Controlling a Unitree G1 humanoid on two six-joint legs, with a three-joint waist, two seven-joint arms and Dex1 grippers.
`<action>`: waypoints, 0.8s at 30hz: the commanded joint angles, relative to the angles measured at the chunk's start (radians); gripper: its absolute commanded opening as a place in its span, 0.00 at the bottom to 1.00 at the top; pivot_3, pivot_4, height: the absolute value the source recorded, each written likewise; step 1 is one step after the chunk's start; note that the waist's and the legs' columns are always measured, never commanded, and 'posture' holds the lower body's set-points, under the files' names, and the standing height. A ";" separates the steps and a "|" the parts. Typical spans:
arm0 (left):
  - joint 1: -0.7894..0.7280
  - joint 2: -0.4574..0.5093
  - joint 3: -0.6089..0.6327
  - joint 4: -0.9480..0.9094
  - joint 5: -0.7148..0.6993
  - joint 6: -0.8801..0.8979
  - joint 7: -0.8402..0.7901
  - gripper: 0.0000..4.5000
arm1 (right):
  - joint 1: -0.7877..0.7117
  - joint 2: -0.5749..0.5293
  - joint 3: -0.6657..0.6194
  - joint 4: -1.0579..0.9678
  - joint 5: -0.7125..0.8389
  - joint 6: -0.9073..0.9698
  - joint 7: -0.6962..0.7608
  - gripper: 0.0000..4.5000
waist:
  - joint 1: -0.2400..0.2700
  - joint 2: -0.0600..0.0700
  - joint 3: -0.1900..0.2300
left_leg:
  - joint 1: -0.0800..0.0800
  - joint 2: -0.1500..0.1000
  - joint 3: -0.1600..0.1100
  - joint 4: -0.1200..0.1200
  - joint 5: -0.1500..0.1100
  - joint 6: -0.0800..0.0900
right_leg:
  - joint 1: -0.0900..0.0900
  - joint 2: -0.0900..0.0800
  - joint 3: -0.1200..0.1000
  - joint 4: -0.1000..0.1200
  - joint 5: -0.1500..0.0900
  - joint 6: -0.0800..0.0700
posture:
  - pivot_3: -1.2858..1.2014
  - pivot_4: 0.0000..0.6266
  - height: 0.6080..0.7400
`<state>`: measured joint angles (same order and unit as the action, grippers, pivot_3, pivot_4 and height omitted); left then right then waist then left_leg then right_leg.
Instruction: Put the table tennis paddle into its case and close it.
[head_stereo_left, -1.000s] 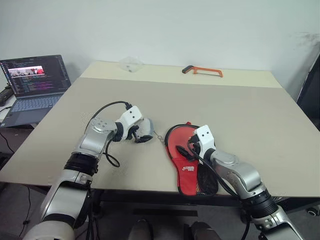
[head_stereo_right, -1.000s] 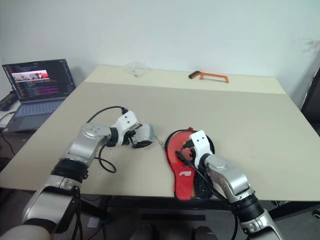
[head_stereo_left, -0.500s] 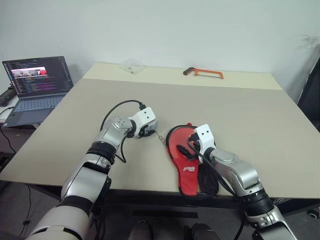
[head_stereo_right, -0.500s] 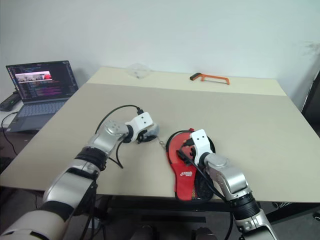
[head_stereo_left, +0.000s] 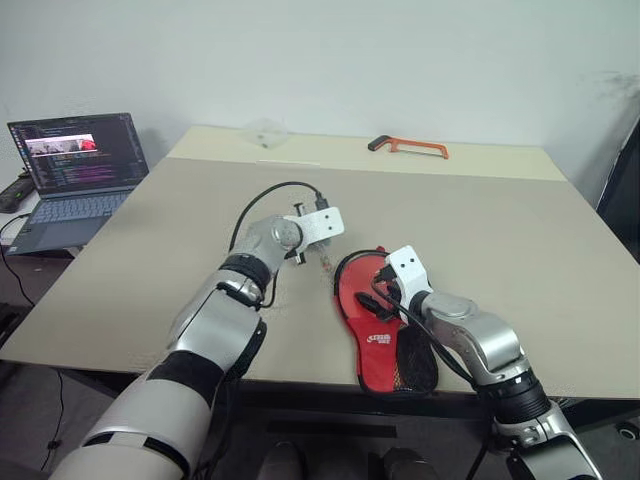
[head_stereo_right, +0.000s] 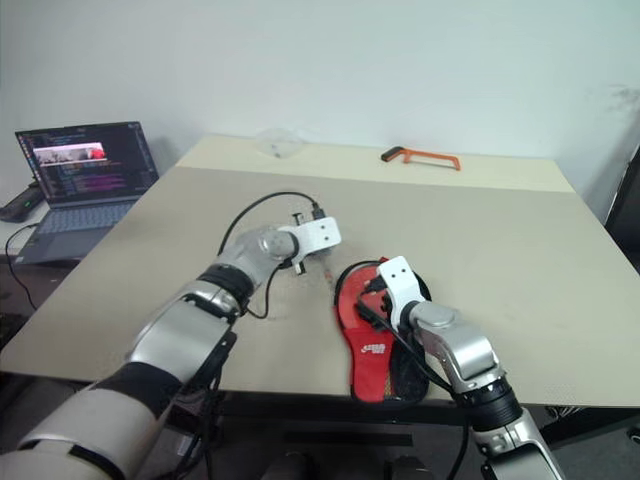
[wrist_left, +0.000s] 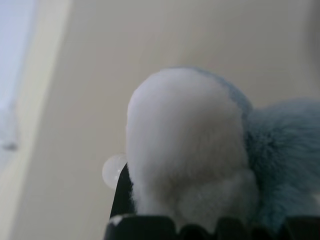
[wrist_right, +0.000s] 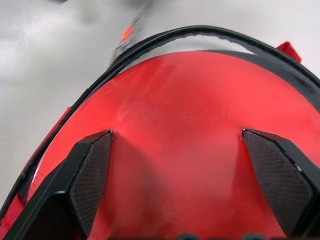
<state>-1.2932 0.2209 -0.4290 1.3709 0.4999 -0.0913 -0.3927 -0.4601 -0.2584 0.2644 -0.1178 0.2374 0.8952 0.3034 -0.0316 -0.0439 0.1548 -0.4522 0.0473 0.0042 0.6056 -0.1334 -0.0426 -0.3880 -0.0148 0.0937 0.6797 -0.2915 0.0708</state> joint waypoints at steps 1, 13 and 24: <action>-0.053 -0.027 -0.010 0.002 0.037 0.003 0.080 0.14 | 0.057 -0.015 0.072 0.043 -0.021 0.108 0.021 1.00 | -0.001 0.000 0.000 | 0.000 0.000 0.000 -0.001 0.000 0.000 | 0.000 0.000 0.000 0.000 0.000 0.001 | 0.52 0.24 1.00; -0.100 -0.169 -0.253 0.030 0.344 -0.039 0.516 0.13 | 0.122 -0.037 0.116 -0.088 -0.026 0.197 0.041 1.00 | -0.001 0.000 0.000 | 0.001 0.000 -0.001 -0.005 -0.002 -0.003 | -0.001 0.001 0.000 0.000 -0.002 0.000 | 0.52 0.24 1.00; -0.097 -0.287 -0.383 0.033 0.486 -0.151 0.737 0.13 | 0.114 -0.018 0.115 -0.103 -0.032 0.214 0.027 1.00 | 0.000 0.000 0.000 | 0.001 -0.001 0.000 -0.006 -0.004 -0.007 | -0.002 0.000 0.001 -0.001 -0.005 -0.004 | 0.52 0.24 1.00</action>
<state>-1.3298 -0.0459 -0.7996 1.4341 0.9707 -0.2165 0.2867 -0.4029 -0.2744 0.3010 -0.2871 0.2112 1.0169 0.3244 -0.0320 -0.0440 0.1552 -0.4516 0.0467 0.0043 0.6000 -0.1378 -0.0497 -0.3895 -0.0144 0.0944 0.6782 -0.2963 0.0664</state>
